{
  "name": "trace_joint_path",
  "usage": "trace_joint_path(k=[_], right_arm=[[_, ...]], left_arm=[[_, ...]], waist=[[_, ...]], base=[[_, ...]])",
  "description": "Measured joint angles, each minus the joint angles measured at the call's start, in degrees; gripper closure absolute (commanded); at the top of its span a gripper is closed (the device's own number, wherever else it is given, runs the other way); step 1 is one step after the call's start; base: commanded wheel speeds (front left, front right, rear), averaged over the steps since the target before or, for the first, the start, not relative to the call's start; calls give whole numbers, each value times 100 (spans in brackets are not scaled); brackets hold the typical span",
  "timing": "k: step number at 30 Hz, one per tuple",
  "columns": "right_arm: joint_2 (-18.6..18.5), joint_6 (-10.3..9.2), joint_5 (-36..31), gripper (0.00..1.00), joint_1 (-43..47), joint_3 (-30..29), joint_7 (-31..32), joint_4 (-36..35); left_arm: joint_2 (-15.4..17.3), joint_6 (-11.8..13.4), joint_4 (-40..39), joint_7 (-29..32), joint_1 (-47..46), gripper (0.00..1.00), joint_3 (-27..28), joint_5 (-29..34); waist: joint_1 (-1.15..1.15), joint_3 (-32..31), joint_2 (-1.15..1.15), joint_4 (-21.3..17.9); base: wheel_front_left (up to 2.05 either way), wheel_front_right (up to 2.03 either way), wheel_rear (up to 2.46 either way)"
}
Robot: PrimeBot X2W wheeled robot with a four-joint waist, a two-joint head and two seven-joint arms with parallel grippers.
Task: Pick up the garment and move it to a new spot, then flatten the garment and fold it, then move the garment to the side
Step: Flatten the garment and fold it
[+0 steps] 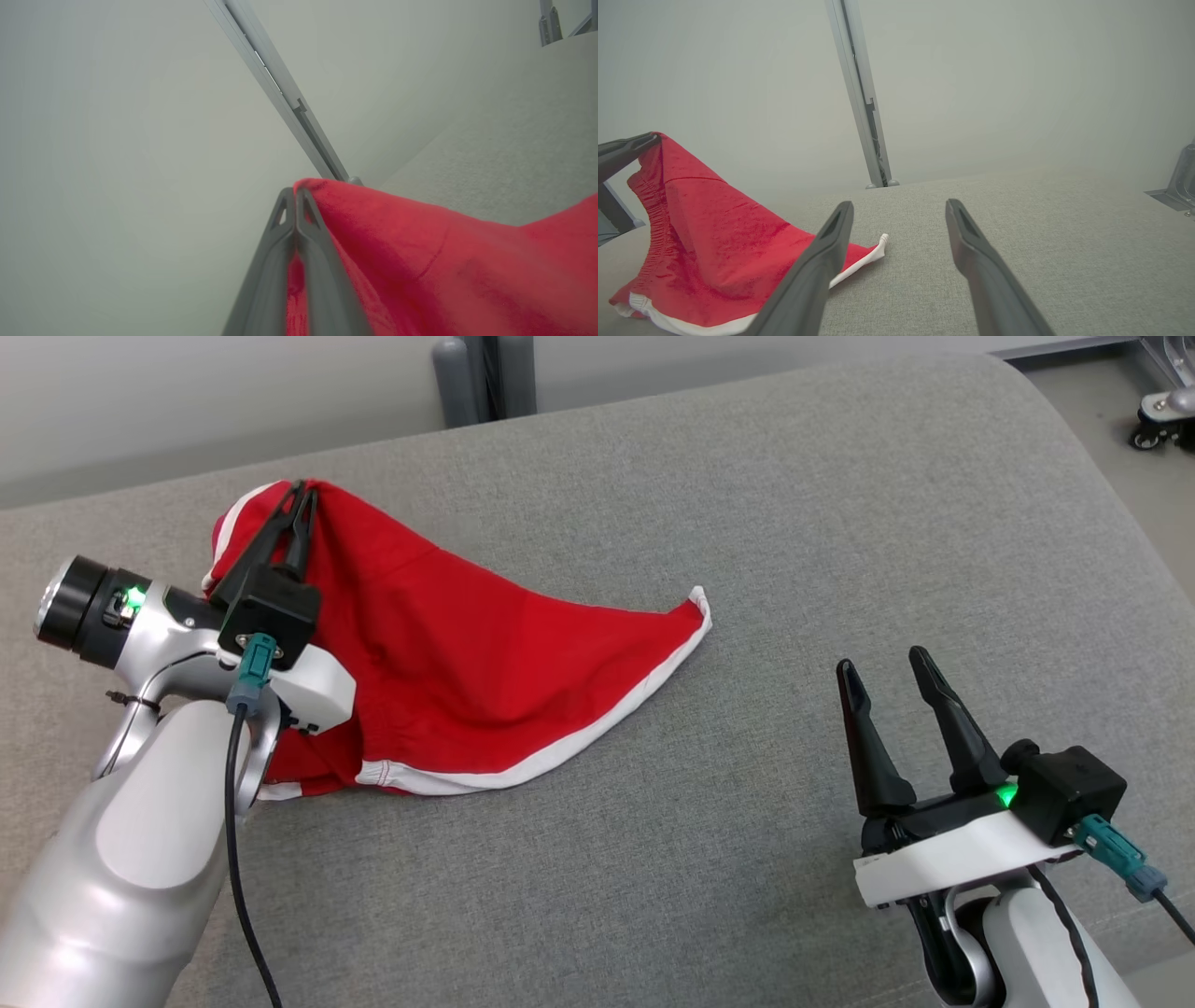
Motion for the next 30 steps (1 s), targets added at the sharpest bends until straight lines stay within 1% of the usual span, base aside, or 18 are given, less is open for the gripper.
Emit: trace_joint_path(k=[2,4,5,6,7,9,12,17,18,19,21,25,30], right_arm=[[21,0,0,0,-22,13,0,0],[26,0,1,0,-74,25,0,3],[31,0,1,0,-102,32,0,1],[31,0,0,0,-106,25,0,1],[31,0,0,0,-103,8,0,1],[16,0,-3,0,-102,-11,0,-3],[-11,0,-13,0,-93,-21,0,3],[-45,0,-43,0,-10,-15,0,3],[-48,0,-58,0,54,-16,0,18],[-49,0,-90,0,62,-14,0,25],[-45,0,-201,0,91,-11,0,49],[-23,0,-282,0,135,-60,0,56],[-11,0,-337,0,209,-155,0,45]], left_arm=[[-26,-48,234,0,-2,100,-1,-14],[-103,-44,468,0,-3,100,91,-123],[-154,-35,548,0,-4,86,158,-199],[-219,-25,589,0,-4,51,241,-292],[-303,4,605,0,-2,0,337,-389],[-450,5,556,0,20,0,509,-563],[-654,11,244,0,243,0,879,-866],[-973,3,-597,0,991,0,1488,-1229],[-1143,-5,-975,-1,1371,0,1774,-1407],[-1233,-24,-1161,0,1560,0,1914,-1474],[-1379,-73,-1543,-1,1946,0,2141,-1543],[-1546,-152,-2201,-9,2569,0,2427,-1506],[-1670,-304,-2655,-10,3209,0,2469,-1339]], waist=[[0,67,0,-22],[0,123,0,-36],[0,147,0,-37],[0,163,0,-29],[0,170,0,-9],[0,168,0,51],[0,124,0,163],[0,-78,0,369],[0,-185,0,458],[0,-238,0,504],[0,-341,0,594],[0,-486,0,765],[0,-650,0,910]], base=[[0,0,0],[0,0,0],[0,0,0],[0,0,0],[0,0,0],[0,0,0],[0,0,0],[0,0,0],[0,0,0],[0,0,0],[0,0,0],[0,0,0],[0,0,0]])
